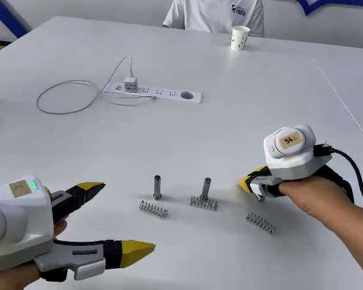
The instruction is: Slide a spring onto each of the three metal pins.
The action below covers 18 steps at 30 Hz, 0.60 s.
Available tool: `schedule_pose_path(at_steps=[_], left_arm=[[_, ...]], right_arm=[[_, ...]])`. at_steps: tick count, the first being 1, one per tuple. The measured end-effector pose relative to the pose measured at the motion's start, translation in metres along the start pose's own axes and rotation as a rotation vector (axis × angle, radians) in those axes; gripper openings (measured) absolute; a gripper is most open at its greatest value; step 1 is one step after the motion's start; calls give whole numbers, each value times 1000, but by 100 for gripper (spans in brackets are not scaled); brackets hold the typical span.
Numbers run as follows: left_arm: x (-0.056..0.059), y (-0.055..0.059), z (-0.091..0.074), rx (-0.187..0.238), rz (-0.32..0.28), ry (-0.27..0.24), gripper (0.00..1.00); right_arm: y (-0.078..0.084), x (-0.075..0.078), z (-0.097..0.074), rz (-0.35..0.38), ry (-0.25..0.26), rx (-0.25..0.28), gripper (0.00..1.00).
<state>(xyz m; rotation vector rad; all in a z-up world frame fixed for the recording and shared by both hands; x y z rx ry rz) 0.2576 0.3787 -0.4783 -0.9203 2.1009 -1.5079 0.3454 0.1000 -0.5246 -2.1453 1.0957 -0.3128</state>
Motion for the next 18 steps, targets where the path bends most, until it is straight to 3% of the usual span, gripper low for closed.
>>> schedule_pose_path(at_steps=[9,12,18], left_arm=[[-2,2,0,-1,-8,-5,95],[-1,2,0,-1,-9,-5,95],[-1,2,1,-1,-10,-3,95]], right_arm=[[2,1,1,18,0,-11,10],[3,1,1,92,-11,-4,9],[3,1,2,108,-11,2,9]])
Point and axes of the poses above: the centre of the closed fingertips' face, and the gripper's own axes: z roughly forward along the fingers, x roughly to its right, y roughly out of its underside, the point moved 5 cm from there along -z, roughly backward along the fingers, and after that the axes turned 13 degrees about -y, right-handed, at the moved point
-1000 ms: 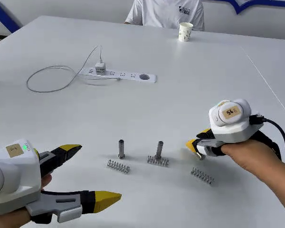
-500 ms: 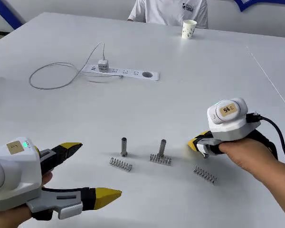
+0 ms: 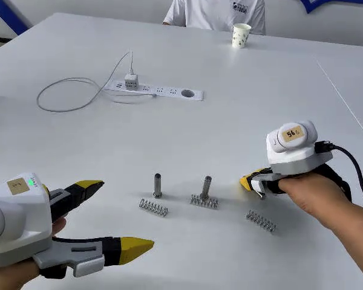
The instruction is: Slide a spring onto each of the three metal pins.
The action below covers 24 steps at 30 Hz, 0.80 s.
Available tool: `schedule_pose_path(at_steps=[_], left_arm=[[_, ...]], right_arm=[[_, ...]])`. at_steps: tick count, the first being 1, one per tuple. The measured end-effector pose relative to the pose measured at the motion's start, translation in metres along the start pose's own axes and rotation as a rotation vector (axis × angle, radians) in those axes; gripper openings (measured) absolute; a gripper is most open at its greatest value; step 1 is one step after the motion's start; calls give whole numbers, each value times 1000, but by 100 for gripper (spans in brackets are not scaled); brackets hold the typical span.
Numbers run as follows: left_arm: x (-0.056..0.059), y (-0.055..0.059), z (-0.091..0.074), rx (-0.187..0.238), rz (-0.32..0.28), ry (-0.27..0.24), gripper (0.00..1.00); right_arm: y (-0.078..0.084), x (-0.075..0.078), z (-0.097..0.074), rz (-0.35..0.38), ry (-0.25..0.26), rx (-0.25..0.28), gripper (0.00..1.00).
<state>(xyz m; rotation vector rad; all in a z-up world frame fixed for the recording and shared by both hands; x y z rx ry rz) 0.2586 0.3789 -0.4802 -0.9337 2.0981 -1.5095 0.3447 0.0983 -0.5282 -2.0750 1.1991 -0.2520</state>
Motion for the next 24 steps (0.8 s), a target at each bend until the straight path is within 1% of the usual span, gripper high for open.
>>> schedule_pose_path(at_steps=[3,5,6,10,13,24], left_arm=[[0,-1,0,1,-1,1,94],[0,-3,0,7,-1,0,94],[0,-4,0,10,0,-1,94],[-1,-5,-3,11,1,-5,94],[-2,-5,-3,12,-3,-7,94],[5,-11,-4,25,13,4,94]], right_arm=[[0,1,0,10,-1,-1,9],[1,1,-1,0,7,-13,9],[1,0,-2,-6,8,-10,9],[-2,-1,-13,-4,15,17,9],[-3,-3,-20,-15,21,27,9],[0,-14,-44,-36,46,67,9]])
Point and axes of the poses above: the centre of the closed fingertips' face, and the gripper's own axes: z roughly forward along the fingers, x roughly to its right, y roughly out of its underside, the point moved 5 cm from there along -z, roughly backward along the fingers, and after that the axes turned 13 degrees about -y, right-handed, at the moved point
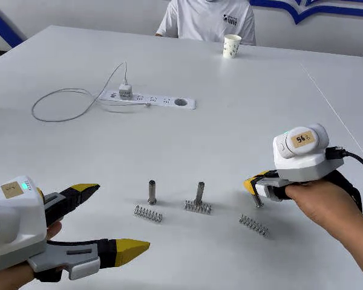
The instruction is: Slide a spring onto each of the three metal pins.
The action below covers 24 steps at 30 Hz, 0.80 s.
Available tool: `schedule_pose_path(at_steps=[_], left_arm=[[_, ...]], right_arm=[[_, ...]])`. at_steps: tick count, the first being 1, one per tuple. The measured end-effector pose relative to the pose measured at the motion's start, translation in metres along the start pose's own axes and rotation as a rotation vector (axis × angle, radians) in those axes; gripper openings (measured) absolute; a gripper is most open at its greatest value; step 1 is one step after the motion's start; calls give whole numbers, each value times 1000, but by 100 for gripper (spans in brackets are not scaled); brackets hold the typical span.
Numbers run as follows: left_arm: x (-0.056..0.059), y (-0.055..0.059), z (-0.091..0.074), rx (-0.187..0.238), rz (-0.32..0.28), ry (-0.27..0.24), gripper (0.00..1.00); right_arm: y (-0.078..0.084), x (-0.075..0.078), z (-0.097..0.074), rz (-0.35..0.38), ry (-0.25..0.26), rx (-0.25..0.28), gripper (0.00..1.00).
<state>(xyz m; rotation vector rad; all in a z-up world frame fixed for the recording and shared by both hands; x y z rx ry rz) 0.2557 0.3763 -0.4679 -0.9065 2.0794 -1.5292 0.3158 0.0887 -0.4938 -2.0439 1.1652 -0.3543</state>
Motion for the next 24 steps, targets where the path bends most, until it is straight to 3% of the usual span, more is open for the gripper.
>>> schedule_pose_path(at_steps=[24], left_arm=[[5,3,-1,3,-2,6,94]], right_arm=[[14,-13,-27,-11,12,43,9]])
Point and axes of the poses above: the centre of the closed fingertips' face, and the gripper's own axes: z roughly forward along the fingers, x roughly to its right, y roughly out of its underside, the point moved 5 cm from there along -z, roughly backward along the fingers, and after that the axes turned 13 degrees about -y, right-handed, at the moved point
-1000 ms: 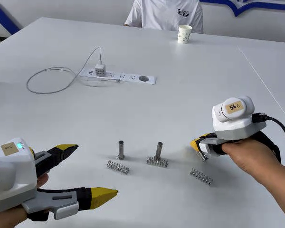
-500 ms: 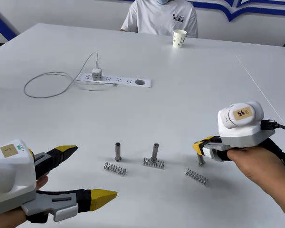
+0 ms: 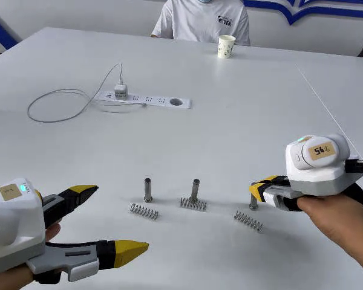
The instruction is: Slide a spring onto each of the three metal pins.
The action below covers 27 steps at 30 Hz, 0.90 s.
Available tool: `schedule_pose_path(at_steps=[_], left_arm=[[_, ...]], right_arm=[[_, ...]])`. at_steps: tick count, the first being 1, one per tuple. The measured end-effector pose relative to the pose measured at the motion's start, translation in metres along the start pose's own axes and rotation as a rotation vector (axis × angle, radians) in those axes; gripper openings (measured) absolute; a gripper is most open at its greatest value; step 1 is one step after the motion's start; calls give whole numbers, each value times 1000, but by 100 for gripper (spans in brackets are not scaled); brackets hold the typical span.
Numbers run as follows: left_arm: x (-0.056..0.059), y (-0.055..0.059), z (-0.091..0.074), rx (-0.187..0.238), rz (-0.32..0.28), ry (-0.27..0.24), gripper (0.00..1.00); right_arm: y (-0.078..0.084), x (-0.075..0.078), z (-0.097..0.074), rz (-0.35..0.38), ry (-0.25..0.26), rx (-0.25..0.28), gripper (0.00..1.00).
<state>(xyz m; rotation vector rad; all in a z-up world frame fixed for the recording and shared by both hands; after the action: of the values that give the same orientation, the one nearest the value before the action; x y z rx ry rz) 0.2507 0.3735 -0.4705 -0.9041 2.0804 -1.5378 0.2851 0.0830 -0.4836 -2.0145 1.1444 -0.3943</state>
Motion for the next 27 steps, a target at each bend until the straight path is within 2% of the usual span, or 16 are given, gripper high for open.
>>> schedule_pose_path(at_steps=[27], left_arm=[[1,3,1,-1,-4,5,94]], right_arm=[[4,-2,-2,-3,3,-7,11]])
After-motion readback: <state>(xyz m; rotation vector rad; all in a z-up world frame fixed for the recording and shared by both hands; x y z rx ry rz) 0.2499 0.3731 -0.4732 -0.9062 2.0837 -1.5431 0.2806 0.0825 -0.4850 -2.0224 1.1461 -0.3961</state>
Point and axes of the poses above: the centre of the closed fingertips' face, and the gripper's own axes: z roughly forward along the fingers, x roughly to its right, y roughly out of its underside, the point moved 5 cm from there along -z, roughly backward along the fingers, and after that the axes turned 13 degrees about -y, right-handed, at the moved point
